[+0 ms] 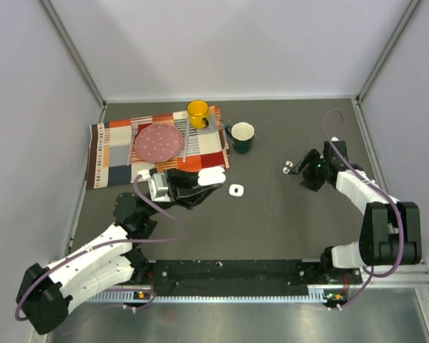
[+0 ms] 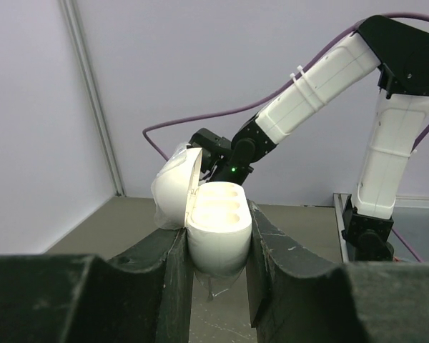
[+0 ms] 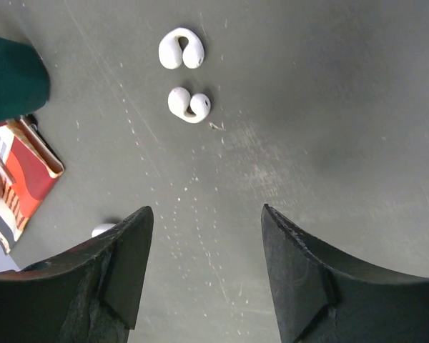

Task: Insert the wireless bluetooth earbuds into the charging case
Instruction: Move the earbud to the center of the board.

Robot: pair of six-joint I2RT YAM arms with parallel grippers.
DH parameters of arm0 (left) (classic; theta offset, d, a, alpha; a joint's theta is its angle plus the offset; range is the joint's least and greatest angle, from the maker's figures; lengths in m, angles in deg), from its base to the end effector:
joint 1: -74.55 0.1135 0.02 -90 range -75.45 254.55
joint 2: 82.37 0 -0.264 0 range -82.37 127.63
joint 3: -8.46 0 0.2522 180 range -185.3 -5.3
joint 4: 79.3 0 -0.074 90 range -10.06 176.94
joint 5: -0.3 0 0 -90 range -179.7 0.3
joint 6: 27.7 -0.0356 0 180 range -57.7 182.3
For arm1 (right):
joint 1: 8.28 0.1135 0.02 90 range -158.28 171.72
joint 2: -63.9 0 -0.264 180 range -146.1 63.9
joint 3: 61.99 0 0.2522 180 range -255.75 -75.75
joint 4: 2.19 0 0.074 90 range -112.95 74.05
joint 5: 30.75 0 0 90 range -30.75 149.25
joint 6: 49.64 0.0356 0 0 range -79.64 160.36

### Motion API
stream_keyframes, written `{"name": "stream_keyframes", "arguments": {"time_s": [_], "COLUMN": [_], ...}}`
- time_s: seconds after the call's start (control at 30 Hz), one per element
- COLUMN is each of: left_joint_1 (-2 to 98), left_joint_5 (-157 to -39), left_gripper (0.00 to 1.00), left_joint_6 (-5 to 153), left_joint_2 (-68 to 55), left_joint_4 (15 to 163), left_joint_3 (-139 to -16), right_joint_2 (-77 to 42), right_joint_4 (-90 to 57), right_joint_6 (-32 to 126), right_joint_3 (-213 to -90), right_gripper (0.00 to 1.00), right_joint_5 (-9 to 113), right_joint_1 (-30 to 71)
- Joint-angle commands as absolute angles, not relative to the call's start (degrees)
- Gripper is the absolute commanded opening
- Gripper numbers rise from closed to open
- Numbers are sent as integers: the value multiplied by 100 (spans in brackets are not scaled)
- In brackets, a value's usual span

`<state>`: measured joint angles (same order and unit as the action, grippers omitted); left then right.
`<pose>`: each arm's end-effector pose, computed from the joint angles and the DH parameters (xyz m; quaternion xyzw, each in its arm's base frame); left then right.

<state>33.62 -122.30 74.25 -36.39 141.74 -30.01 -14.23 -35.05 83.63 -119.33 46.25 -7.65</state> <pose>0.1183 -0.1280 0.3278 0.3530 0.3778 -0.4954 0.6980 0.2658 0.0109 0.1948 0.3103 0.8922 0.2156 0.2472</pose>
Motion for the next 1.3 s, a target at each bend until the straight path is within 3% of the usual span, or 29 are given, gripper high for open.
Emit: {"name": "stream_keyframes", "arguments": {"time_s": [0.0, 0.23, 0.43, 0.8, 0.97, 1.27], "left_joint_1": [3386, 3386, 3394, 3394, 3394, 3394], "left_joint_5": [-12108, -12046, -12029, -12011, -12029, -12020], "left_gripper": [0, 0, 0, 0, 0, 0], "left_joint_6": [7303, 7232, 7206, 7127, 7127, 7118], "left_joint_2": [-3772, -3825, -3851, -3904, -3886, -3930], "left_joint_4": [14187, 14090, 14003, 13888, 13879, 13800], "left_joint_3": [-2991, -2991, -3008, -3026, -3035, -3052], "right_joint_2": [-1722, -2153, -2224, -2618, -3163, -3779], "right_joint_4": [-2782, -2291, -1727, -2676, -2930, -3019], "right_joint_6": [8413, 9018, 9608, 8124, 7526, 7174], "right_joint_3": [-12163, -12191, -11838, -13172, -13657, -13947], "right_gripper": [60, 58, 49, 48, 36, 36], "right_joint_5": [4422, 4141, 4140, 5028, 4994, 4738], "right_joint_1": [-801, -801, -801, -941, -942, -942]}}
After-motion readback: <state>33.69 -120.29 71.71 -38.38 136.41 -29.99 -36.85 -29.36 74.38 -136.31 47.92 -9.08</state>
